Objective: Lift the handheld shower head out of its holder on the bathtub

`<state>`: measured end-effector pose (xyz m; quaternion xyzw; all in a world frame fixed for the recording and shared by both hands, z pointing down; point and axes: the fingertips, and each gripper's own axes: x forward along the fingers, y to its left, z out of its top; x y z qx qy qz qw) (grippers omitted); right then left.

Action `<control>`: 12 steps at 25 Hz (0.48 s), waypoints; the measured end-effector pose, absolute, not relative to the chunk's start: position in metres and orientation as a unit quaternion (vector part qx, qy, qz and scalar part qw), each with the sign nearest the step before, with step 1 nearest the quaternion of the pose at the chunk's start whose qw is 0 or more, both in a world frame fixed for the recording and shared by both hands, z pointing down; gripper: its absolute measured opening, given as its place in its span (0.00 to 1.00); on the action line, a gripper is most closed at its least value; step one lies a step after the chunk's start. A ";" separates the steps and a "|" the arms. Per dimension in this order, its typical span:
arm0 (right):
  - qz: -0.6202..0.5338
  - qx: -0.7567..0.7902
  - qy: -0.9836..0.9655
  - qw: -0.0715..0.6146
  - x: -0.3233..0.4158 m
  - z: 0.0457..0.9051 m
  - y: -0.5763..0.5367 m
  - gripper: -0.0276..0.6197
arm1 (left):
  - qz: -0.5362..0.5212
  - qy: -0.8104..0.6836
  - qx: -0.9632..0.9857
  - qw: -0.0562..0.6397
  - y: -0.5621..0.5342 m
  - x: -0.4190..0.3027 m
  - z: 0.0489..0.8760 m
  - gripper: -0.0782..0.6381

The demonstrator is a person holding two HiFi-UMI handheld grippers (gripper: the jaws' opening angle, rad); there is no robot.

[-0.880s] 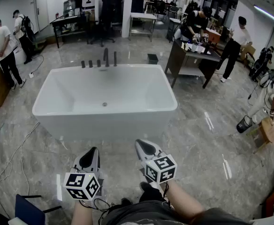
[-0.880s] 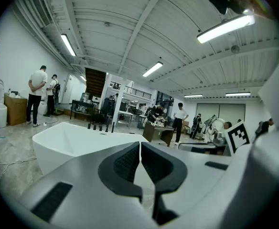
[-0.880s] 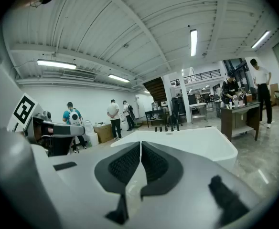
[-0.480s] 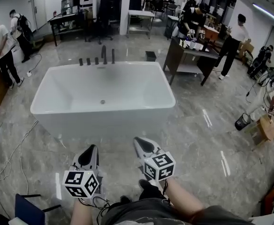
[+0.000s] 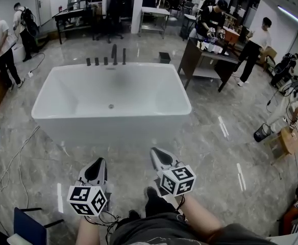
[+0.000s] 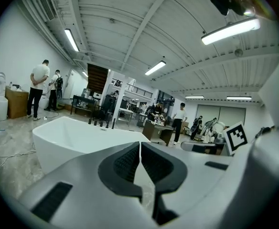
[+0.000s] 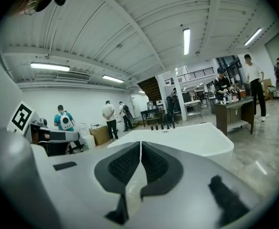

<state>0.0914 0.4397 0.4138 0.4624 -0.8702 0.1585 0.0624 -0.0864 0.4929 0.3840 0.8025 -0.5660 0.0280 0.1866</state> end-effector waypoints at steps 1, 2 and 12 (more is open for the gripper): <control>0.158 0.465 -0.869 0.062 0.093 0.415 0.437 0.09 | 0.027 -0.567 0.802 0.189 0.490 -0.087 0.386 0.14; 0.157 0.467 -0.868 0.063 0.096 0.417 0.434 0.09 | 0.026 -0.567 0.801 0.191 0.487 -0.088 0.388 0.14; 0.164 0.466 -0.867 0.065 0.097 0.440 0.363 0.09 | 0.039 -0.578 0.791 0.196 0.431 -0.093 0.403 0.14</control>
